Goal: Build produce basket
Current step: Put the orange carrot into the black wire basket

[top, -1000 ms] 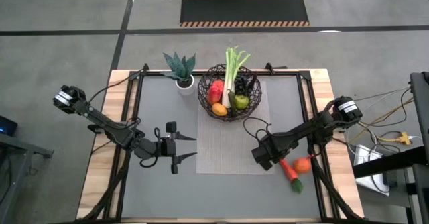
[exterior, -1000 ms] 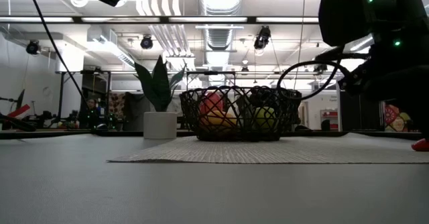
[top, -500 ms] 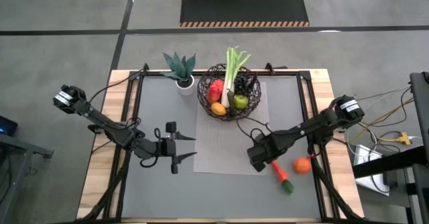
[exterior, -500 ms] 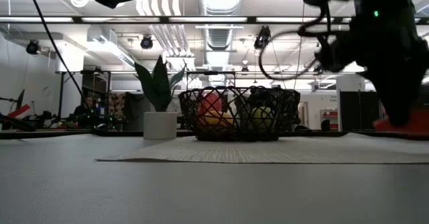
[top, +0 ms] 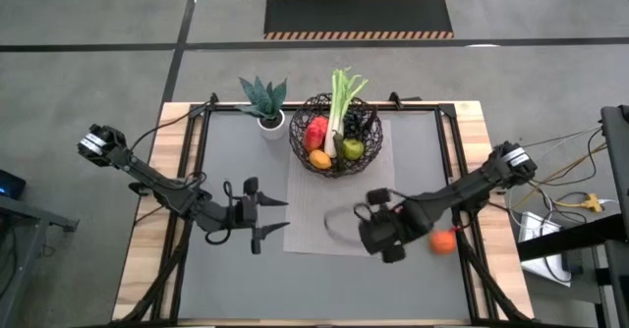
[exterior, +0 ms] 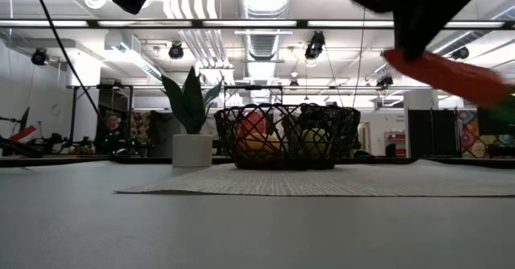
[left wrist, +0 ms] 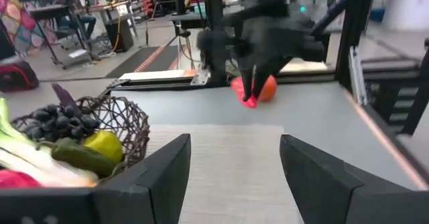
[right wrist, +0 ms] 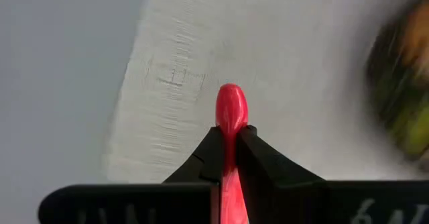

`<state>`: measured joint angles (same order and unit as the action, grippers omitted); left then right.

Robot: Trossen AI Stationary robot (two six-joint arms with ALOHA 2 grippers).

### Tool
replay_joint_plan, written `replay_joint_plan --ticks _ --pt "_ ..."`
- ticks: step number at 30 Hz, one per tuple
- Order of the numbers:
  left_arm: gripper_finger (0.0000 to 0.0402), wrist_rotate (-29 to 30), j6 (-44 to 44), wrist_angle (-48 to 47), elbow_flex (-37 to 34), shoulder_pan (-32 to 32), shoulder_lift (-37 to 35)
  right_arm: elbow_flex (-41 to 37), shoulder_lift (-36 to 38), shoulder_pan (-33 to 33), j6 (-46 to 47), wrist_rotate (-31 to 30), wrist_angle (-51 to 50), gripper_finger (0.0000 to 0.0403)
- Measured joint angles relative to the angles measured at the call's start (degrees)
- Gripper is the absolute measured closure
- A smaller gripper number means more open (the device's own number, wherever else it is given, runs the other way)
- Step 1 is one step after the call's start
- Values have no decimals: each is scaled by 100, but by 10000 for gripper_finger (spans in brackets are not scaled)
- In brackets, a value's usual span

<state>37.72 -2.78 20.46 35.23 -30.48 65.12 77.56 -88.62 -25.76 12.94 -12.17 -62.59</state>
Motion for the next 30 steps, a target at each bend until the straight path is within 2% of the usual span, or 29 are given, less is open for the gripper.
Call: replay_joint_plan --ticks 4,6,11,15,19,23,30 --pt "189 -149 -295 243 0 2 0 188 0 -493 -3674 -565 126 386" --pt "189 -316 -423 375 -17 2 0 165 -2 -703 -5400 -1073 241 386" --pt "189 -369 -790 1307 -330 20 0 21 -85 -982 -7400 -3254 1159 386" --pt "189 -353 -1191 2634 -655 132 142 -112 -239 -1082 -9406 -4069 2145 386" --pt "189 -341 -1286 3517 -758 176 561 -246 -405 -1048 -10682 -4318 3286 386" --pt "188 -363 -1339 3961 -599 212 1147 -256 -567 -1008 -11605 -4303 3882 385" --pt "147 -870 -1341 4504 -238 317 2005 -243 -660 -937 -12267 -4295 4237 385"
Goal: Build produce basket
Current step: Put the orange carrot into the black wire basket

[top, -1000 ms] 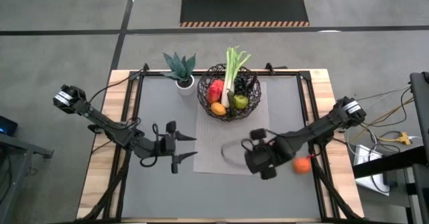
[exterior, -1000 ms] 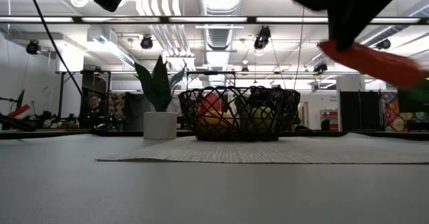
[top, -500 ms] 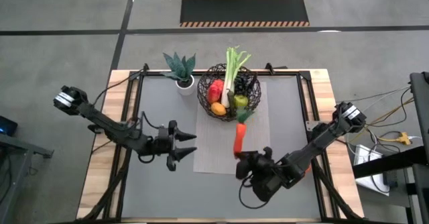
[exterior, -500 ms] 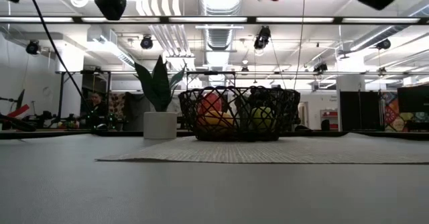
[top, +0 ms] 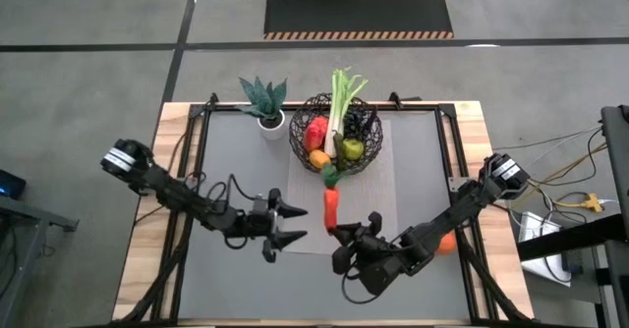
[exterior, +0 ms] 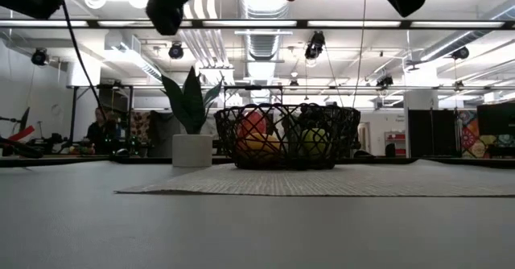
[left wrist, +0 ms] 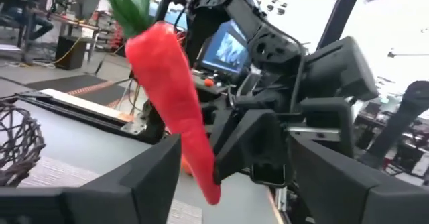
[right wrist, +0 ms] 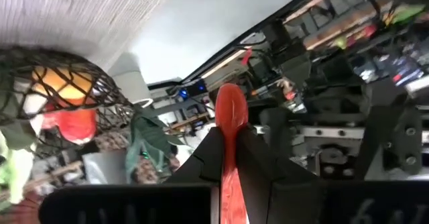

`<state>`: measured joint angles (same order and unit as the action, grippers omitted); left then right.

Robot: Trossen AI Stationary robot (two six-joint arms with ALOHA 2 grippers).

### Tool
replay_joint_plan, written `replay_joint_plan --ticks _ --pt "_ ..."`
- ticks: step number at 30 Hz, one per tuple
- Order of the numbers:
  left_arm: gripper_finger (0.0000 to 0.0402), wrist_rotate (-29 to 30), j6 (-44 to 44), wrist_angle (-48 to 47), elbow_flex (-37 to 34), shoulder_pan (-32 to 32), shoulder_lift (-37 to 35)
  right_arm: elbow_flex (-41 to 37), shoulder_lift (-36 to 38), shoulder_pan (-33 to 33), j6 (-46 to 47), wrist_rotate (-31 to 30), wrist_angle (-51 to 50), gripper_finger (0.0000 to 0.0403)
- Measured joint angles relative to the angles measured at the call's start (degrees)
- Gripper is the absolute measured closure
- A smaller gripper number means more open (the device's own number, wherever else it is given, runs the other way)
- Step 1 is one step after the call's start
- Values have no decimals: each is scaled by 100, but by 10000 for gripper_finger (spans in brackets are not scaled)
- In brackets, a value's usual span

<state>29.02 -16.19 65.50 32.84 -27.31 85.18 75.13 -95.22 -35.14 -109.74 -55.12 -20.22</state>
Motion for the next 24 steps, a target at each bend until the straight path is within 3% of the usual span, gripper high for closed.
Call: replay_joint_plan --ticks 7,15,24 --pt "101 -4 -7 19 299 288 453 2 -4 -11 -474 14 262 385" --pt "100 -893 -25 2 599 563 642 2 -4 8 -734 318 301 385" --pt "100 -921 -447 -34 621 870 836 11 -4 33 -1275 336 322 385"
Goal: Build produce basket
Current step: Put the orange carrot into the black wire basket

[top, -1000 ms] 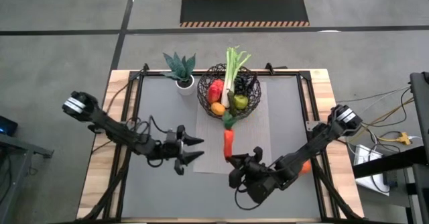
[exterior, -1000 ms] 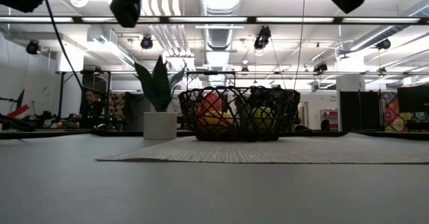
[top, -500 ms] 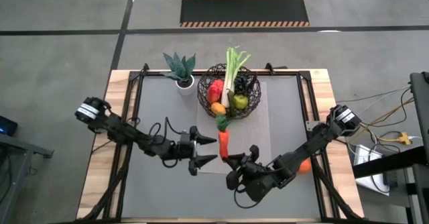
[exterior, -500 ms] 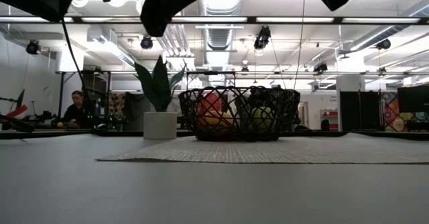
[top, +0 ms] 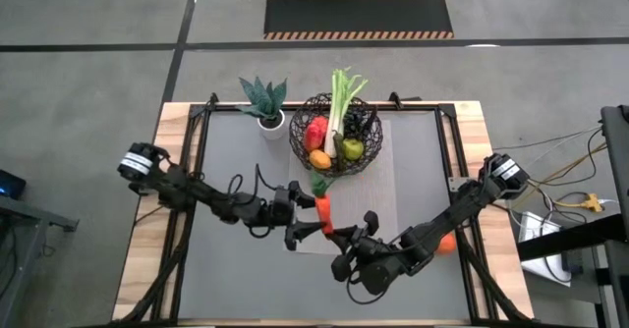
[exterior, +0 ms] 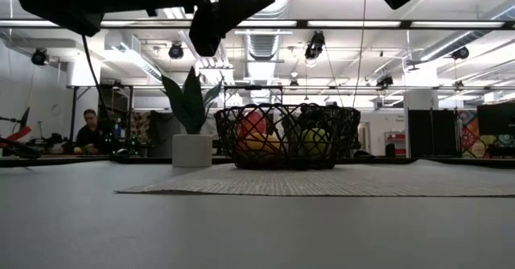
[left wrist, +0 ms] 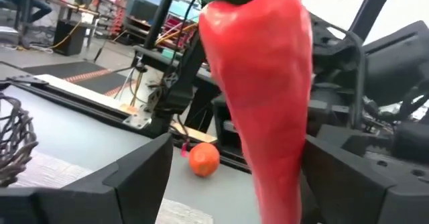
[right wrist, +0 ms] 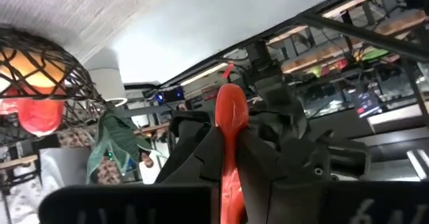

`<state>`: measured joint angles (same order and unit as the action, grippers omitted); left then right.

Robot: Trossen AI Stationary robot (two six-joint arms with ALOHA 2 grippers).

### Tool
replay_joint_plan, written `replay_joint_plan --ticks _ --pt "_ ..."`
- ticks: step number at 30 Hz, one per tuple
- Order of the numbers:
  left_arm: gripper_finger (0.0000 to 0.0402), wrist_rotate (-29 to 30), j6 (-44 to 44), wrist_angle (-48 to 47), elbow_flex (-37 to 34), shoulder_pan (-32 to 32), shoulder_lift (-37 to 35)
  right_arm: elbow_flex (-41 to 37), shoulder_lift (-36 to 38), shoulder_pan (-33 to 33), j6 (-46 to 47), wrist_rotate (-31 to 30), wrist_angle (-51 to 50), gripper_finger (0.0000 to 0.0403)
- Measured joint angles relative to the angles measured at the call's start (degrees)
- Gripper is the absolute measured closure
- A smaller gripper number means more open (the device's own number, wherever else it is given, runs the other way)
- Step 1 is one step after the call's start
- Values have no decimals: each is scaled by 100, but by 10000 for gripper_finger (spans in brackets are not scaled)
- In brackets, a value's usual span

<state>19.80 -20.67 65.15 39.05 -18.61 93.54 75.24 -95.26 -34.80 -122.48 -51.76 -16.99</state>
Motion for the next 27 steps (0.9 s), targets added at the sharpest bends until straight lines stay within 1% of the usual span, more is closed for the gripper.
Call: replay_joint_plan --ticks 4,6,10,13,17,22,25,27 --pt "102 -27 2 33 -2 18 53 0 0 34 -6 82 1 385" --pt "112 -27 2 32 -1 18 53 0 0 43 63 80 2 385" --pt "148 -30 2 32 7 18 53 0 -13 71 40 128 -28 385" --pt "182 -30 2 32 7 16 53 0 -13 101 78 330 -25 376" --pt "228 -30 2 33 4 18 53 0 -13 179 418 425 -26 345" --pt "279 -30 4 32 2 18 53 0 -13 229 702 406 -24 289" --pt "301 -30 7 30 2 18 53 0 -13 221 705 388 -24 261" --pt "309 -30 32 33 -5 18 53 0 -13 220 749 348 -24 248"
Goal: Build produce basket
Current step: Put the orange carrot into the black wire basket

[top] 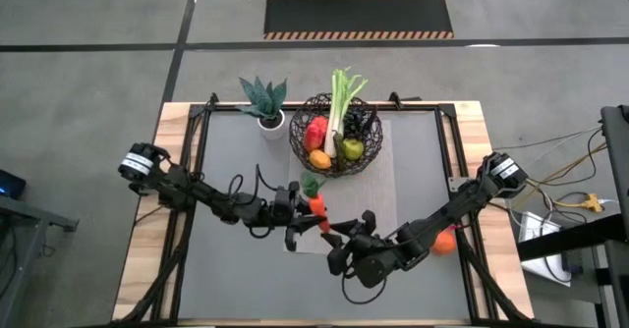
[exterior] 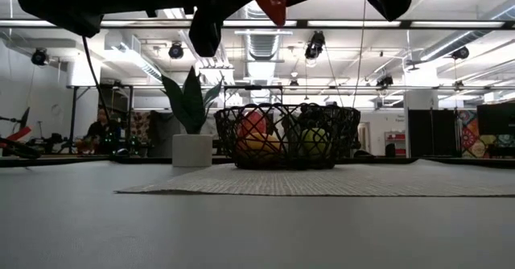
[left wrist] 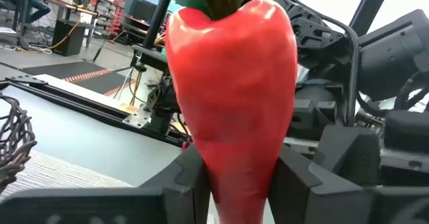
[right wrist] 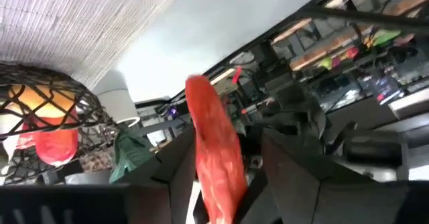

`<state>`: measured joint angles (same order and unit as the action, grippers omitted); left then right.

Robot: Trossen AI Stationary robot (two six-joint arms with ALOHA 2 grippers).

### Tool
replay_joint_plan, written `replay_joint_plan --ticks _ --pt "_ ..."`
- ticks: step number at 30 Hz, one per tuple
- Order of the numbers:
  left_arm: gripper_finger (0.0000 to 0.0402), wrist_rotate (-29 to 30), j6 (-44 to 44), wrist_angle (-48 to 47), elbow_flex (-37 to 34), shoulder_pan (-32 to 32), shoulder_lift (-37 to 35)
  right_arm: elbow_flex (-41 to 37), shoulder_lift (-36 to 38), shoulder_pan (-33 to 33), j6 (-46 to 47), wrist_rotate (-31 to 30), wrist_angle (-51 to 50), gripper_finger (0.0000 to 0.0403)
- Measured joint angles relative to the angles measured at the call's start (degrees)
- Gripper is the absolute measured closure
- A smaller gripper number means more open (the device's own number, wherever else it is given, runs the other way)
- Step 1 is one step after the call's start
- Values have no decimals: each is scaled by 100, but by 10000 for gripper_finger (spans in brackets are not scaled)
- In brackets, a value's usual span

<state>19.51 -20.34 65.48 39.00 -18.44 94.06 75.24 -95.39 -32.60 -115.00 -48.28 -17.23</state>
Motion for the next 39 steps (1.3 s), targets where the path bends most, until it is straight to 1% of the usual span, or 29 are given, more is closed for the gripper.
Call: replay_joint_plan --ticks 7,11,13,15,19,22,25,28,30,32,37,39 --pt "314 19 309 -7 -229 0 -191 11 51 -13 903 -585 -66 239" --pt "315 74 621 -80 -383 0 -471 11 173 -39 1820 -581 -435 240" --pt "316 96 826 -179 -475 0 -656 11 232 -67 2460 -581 -694 244" --pt "316 109 1029 -217 -560 -2 -814 9 325 -76 3586 -577 -741 250" --pt "316 186 1221 -514 -709 -4 -940 9 594 -23 6424 -567 -758 267" --pt "316 203 1251 -800 -710 -4 -949 5 825 151 8171 -342 -853 279" --pt "317 258 1472 -1127 -710 -4 -920 -71 1072 371 9461 189 -786 286" --pt "317 329 1649 -1262 -710 -4 -909 -230 1224 628 10340 869 -538 289" --pt "317 332 1758 -1257 -710 -4 -909 -492 1268 777 10600 1234 -29 289" --pt "317 332 1827 -1257 -710 -7 -909 -889 1269 859 10587 1400 881 289" --pt "317 330 1926 -1256 -710 -7 -907 -2147 1268 870 9820 1557 3908 290" --pt "317 330 1928 -1257 -710 -7 -907 -2527 1266 874 9760 1578 5082 291"
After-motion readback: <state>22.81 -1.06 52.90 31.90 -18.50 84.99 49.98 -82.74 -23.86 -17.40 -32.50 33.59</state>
